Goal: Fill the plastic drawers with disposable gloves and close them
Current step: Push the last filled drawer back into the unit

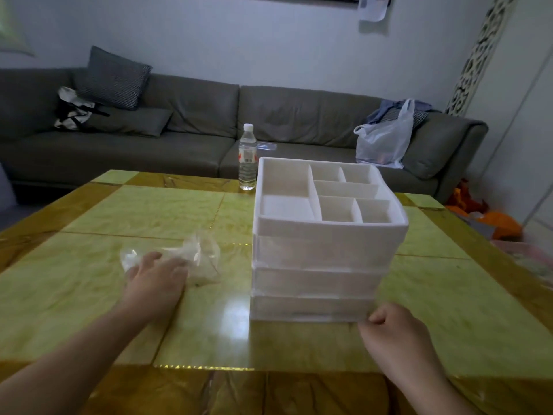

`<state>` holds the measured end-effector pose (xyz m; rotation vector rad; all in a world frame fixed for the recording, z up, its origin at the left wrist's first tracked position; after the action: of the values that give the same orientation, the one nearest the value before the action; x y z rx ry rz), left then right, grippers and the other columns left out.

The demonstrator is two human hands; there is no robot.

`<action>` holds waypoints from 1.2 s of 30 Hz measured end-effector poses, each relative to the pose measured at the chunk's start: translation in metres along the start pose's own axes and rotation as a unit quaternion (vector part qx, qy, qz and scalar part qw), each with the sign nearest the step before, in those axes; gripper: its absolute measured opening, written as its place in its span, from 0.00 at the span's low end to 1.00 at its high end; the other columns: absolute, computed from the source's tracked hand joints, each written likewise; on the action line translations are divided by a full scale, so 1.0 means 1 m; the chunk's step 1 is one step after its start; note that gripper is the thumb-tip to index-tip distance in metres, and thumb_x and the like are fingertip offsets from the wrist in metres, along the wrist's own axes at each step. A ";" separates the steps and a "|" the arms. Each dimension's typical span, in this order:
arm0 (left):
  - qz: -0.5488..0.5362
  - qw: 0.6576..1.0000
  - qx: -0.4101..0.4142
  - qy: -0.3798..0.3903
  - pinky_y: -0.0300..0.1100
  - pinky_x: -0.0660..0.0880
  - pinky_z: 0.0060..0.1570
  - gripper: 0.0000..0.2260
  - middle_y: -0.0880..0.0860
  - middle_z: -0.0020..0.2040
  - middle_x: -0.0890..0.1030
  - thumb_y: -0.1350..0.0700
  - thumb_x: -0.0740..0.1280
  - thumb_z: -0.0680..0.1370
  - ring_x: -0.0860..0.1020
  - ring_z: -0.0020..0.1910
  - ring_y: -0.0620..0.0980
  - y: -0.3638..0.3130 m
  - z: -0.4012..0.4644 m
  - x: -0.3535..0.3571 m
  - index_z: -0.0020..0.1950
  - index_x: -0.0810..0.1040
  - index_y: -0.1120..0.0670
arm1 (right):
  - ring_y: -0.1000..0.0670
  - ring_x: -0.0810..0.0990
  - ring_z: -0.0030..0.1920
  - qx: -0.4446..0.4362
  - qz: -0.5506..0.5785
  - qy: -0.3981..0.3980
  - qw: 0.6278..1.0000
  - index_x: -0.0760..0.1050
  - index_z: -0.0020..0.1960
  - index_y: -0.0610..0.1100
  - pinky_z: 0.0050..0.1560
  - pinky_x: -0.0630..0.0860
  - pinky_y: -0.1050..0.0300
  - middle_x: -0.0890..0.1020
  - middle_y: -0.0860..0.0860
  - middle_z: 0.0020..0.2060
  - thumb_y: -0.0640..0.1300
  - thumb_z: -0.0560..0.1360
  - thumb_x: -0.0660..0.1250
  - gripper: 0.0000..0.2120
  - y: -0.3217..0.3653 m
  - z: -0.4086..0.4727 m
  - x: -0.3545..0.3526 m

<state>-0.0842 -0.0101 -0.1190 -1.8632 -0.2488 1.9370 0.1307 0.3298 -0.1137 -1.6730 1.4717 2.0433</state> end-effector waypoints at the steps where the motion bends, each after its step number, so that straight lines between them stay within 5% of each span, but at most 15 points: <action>1: 0.013 1.000 0.008 0.005 0.55 0.58 0.77 0.17 0.48 0.77 0.70 0.51 0.56 0.87 0.63 0.78 0.53 0.005 0.001 0.002 0.74 0.75 0.45 | 0.45 0.78 0.36 0.003 -0.006 0.009 1.000 0.74 0.35 0.45 0.34 0.71 0.51 0.80 0.49 0.32 0.51 0.74 0.66 0.13 0.002 -0.003 -0.001; 5: -0.061 0.994 0.028 -0.090 0.48 0.76 0.55 0.09 0.52 0.57 0.84 0.57 0.67 0.80 0.80 0.53 0.53 0.019 -0.005 -0.003 0.52 0.86 0.48 | 0.44 0.80 0.34 -0.006 -0.058 0.050 0.997 0.74 0.33 0.42 0.34 0.75 0.51 0.81 0.47 0.30 0.51 0.70 0.64 0.13 0.013 -0.013 0.003; 8: -0.076 0.992 0.064 -0.083 0.39 0.73 0.40 0.10 0.47 0.45 0.84 0.62 0.71 0.76 0.79 0.42 0.46 0.015 -0.028 -0.004 0.42 0.84 0.47 | 0.48 0.80 0.31 -0.072 -0.053 0.057 0.994 0.73 0.33 0.44 0.35 0.78 0.50 0.79 0.50 0.26 0.52 0.68 0.65 0.11 0.028 -0.025 0.007; 11: -0.084 0.974 0.196 -0.073 0.33 0.72 0.41 0.21 0.40 0.44 0.79 0.73 0.72 0.69 0.77 0.44 0.39 -0.010 -0.068 -0.015 0.40 0.78 0.45 | 0.57 0.80 0.32 -0.256 0.093 0.058 0.960 0.81 0.41 0.53 0.39 0.79 0.51 0.82 0.56 0.31 0.46 0.78 0.72 0.08 0.071 -0.067 0.004; 14: -0.071 0.937 0.335 -0.064 0.33 0.72 0.42 0.25 0.37 0.45 0.73 0.75 0.70 0.65 0.73 0.47 0.37 -0.052 -0.115 -0.029 0.44 0.73 0.45 | 0.55 0.84 0.52 -0.415 0.212 0.080 0.881 0.83 0.63 0.59 0.49 0.82 0.58 0.83 0.59 0.52 0.44 0.82 0.70 0.14 0.116 -0.122 0.000; 16: -0.120 0.914 0.378 -0.080 0.31 0.72 0.44 0.24 0.37 0.45 0.76 0.75 0.71 0.66 0.76 0.46 0.37 -0.080 -0.144 -0.045 0.46 0.74 0.46 | 0.57 0.79 0.62 -0.455 0.166 0.088 0.870 0.78 0.70 0.57 0.60 0.78 0.59 0.78 0.62 0.61 0.44 0.83 0.68 0.17 0.127 -0.139 0.012; 18: -0.248 0.907 0.328 -0.089 0.29 0.73 0.45 0.24 0.41 0.44 0.81 0.76 0.73 0.68 0.81 0.45 0.41 -0.092 -0.163 -0.059 0.45 0.77 0.46 | 0.59 0.76 0.65 -0.422 0.159 0.097 0.887 0.77 0.71 0.57 0.65 0.76 0.56 0.76 0.63 0.64 0.48 0.84 0.68 0.16 0.123 -0.141 0.018; 22: -0.582 0.793 0.178 0.030 0.45 0.83 0.51 0.21 0.60 0.47 0.84 0.80 0.68 0.73 0.85 0.49 0.58 -0.104 -0.192 -0.059 0.46 0.78 0.52 | 0.60 0.80 0.64 -0.326 0.254 0.163 0.896 0.80 0.71 0.54 0.65 0.80 0.53 0.83 0.60 0.63 0.45 0.77 0.77 0.23 0.100 -0.155 -0.002; 28: -0.707 0.656 0.184 0.190 0.39 0.83 0.51 0.18 0.52 0.50 0.86 0.68 0.72 0.63 0.86 0.52 0.50 -0.188 -0.245 -0.044 0.49 0.83 0.52 | 0.59 0.85 0.49 -0.303 0.242 -0.001 0.922 0.86 0.59 0.46 0.52 0.81 0.64 0.88 0.54 0.51 0.39 0.72 0.81 0.16 0.032 -0.173 -0.084; 32: -0.524 0.730 0.330 0.290 0.42 0.71 0.71 0.26 0.48 0.63 0.84 0.72 0.72 0.67 0.77 0.69 0.45 -0.268 -0.279 -0.035 0.59 0.83 0.48 | 0.56 0.84 0.45 -0.241 0.238 -0.184 0.923 0.83 0.47 0.47 0.43 0.80 0.61 0.86 0.55 0.42 0.36 0.73 0.78 0.09 -0.062 -0.183 -0.161; 36: -0.383 0.783 0.392 0.295 0.42 0.76 0.60 0.16 0.43 0.60 0.82 0.63 0.71 0.80 0.79 0.62 0.39 -0.339 -0.309 -0.019 0.56 0.83 0.41 | 0.51 0.81 0.52 -0.134 0.114 -0.341 0.924 0.82 0.43 0.52 0.51 0.73 0.63 0.80 0.56 0.47 0.37 0.73 0.78 0.10 -0.215 -0.194 -0.209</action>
<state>0.2826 0.2301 0.0176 -1.3499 0.0225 0.6624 0.4768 0.3976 -0.0567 -0.7010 1.2089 2.6586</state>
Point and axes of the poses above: each hand's wrist, its own z-axis towards the middle knuckle, its own x-axis out of the palm, y = z × x, the point moved 6 cm from there along z, towards the middle knuckle
